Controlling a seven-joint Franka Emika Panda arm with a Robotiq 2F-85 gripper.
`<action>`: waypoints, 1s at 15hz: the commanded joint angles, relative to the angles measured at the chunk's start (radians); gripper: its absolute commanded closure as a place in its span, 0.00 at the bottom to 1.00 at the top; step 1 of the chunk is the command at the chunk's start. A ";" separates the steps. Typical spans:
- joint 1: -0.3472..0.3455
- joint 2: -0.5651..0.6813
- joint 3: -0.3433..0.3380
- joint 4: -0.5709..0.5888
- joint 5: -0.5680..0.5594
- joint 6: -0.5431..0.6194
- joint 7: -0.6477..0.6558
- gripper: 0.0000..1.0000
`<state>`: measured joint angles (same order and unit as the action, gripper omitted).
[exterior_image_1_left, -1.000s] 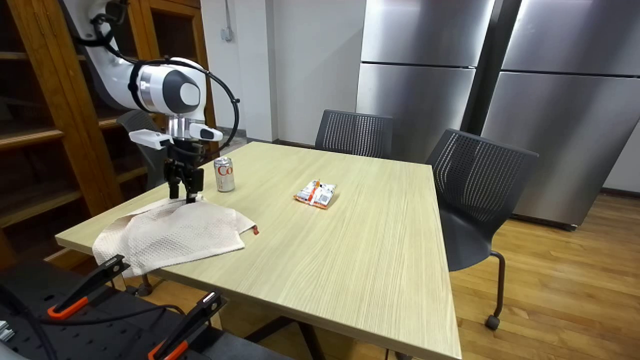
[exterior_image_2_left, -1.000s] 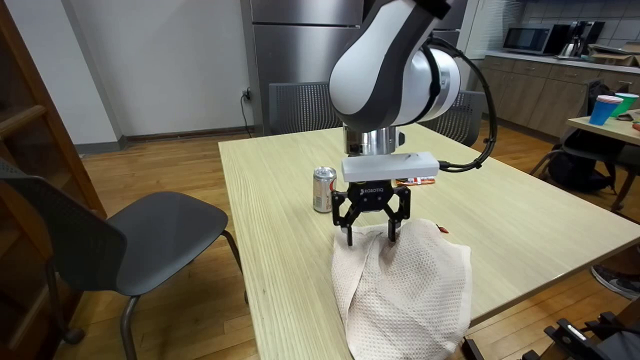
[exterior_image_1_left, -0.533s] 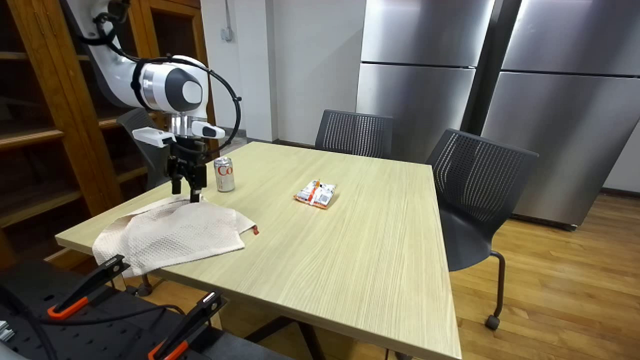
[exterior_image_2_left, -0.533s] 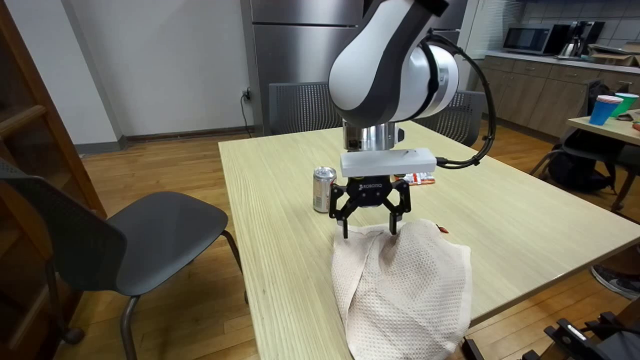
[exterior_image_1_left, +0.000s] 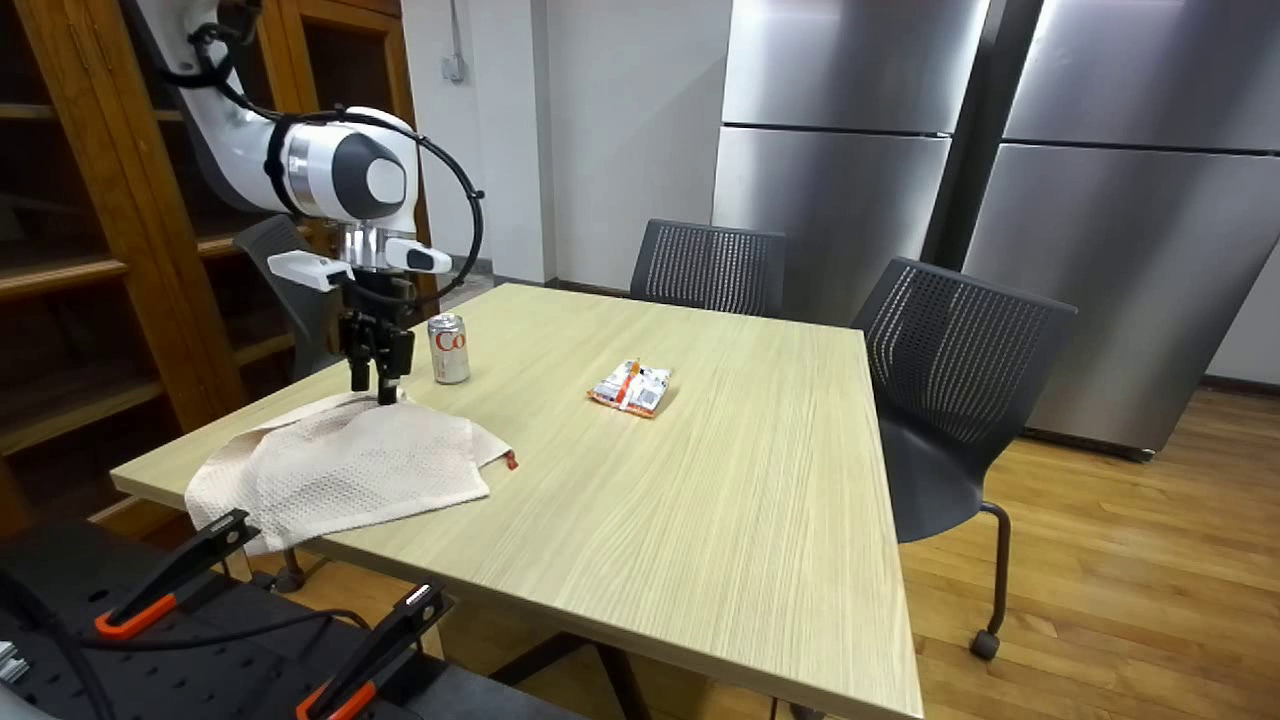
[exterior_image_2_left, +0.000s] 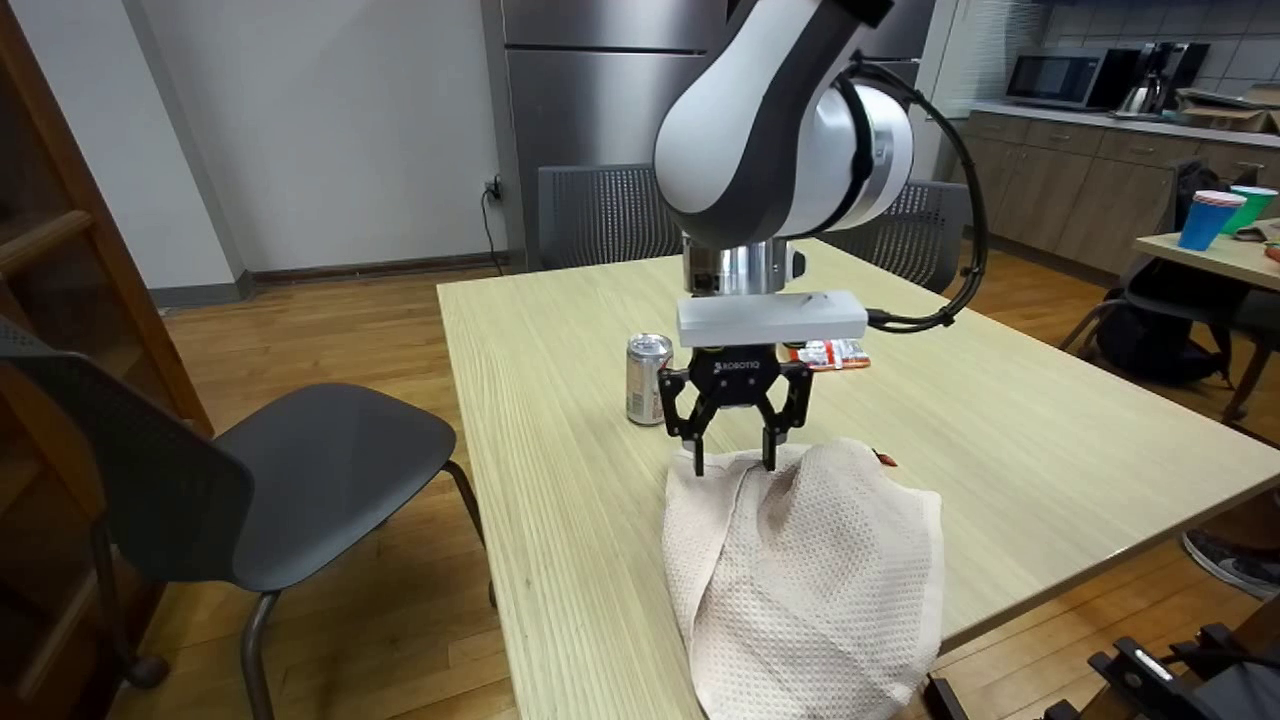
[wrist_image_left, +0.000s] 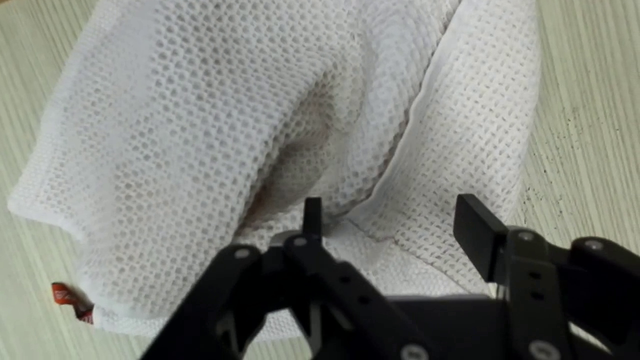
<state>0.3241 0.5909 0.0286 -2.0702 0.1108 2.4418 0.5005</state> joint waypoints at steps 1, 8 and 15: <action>0.000 -0.010 0.004 0.005 -0.001 -0.002 0.024 0.61; 0.001 -0.011 0.005 0.004 -0.001 -0.001 0.024 1.00; 0.025 -0.017 0.010 0.025 -0.017 0.000 0.025 0.99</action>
<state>0.3364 0.5894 0.0306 -2.0578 0.1094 2.4442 0.5006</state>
